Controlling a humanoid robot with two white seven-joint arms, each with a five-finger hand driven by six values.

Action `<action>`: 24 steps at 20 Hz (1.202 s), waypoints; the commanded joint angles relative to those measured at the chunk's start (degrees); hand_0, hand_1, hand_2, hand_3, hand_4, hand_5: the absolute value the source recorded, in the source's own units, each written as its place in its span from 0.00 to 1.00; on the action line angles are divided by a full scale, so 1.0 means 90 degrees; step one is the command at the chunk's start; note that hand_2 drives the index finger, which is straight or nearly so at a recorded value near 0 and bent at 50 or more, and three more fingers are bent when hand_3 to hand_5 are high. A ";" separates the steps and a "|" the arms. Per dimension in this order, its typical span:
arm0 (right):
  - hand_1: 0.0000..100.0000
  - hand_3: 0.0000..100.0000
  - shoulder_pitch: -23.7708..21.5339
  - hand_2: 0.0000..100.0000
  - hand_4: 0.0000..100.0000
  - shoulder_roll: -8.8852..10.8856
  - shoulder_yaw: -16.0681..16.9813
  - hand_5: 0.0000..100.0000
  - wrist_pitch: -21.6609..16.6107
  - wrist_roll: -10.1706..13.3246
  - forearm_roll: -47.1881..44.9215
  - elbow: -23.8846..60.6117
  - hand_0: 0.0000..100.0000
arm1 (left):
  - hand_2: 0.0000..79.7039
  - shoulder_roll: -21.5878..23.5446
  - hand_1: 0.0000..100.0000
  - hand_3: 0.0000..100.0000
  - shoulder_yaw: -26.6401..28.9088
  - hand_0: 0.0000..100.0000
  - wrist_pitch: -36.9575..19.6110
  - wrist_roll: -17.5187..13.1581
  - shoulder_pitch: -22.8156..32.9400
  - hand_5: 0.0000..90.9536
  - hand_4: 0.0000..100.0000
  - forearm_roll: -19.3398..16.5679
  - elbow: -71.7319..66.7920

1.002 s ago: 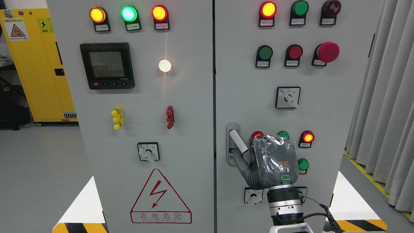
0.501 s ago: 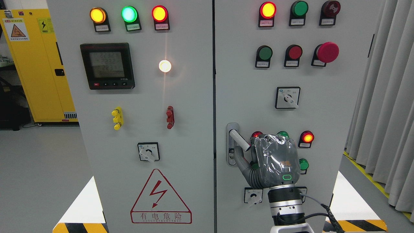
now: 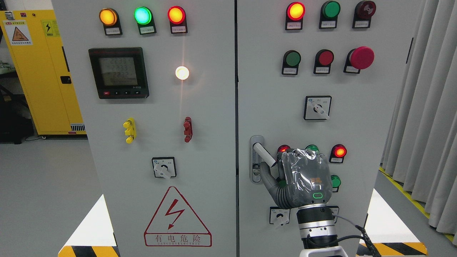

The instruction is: Release door handle

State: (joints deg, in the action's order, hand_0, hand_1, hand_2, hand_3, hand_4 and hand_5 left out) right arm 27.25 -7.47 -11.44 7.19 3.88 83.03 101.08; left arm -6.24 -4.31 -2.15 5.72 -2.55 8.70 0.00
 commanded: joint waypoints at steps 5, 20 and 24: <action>0.53 1.00 0.0009 0.98 1.00 0.0010 0.0089 1.00 -0.0008 -0.0002 0.0004 0.0039 0.53 | 0.00 0.0000 0.56 0.00 0.0000 0.12 -0.0005 -0.0001 0.0000 0.00 0.00 0.0000 0.0078; 0.52 1.00 0.0078 0.98 1.00 0.0020 0.0207 1.00 -0.0047 -0.0021 -0.0006 0.0107 0.51 | 0.00 0.0000 0.56 0.00 0.0000 0.12 -0.0005 -0.0001 0.0000 0.00 0.00 0.0000 0.0078; 0.52 1.00 0.0097 0.98 1.00 0.0020 0.0207 1.00 -0.0047 -0.0021 -0.0006 0.0097 0.52 | 0.00 0.0000 0.56 0.00 0.0000 0.12 -0.0005 -0.0001 0.0000 0.00 0.00 0.0000 0.0078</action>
State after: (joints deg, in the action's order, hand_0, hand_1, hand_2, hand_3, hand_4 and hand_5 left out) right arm 27.85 -7.33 -10.07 6.81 3.74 82.98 101.80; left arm -6.24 -4.31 -2.15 5.72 -2.55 8.70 0.00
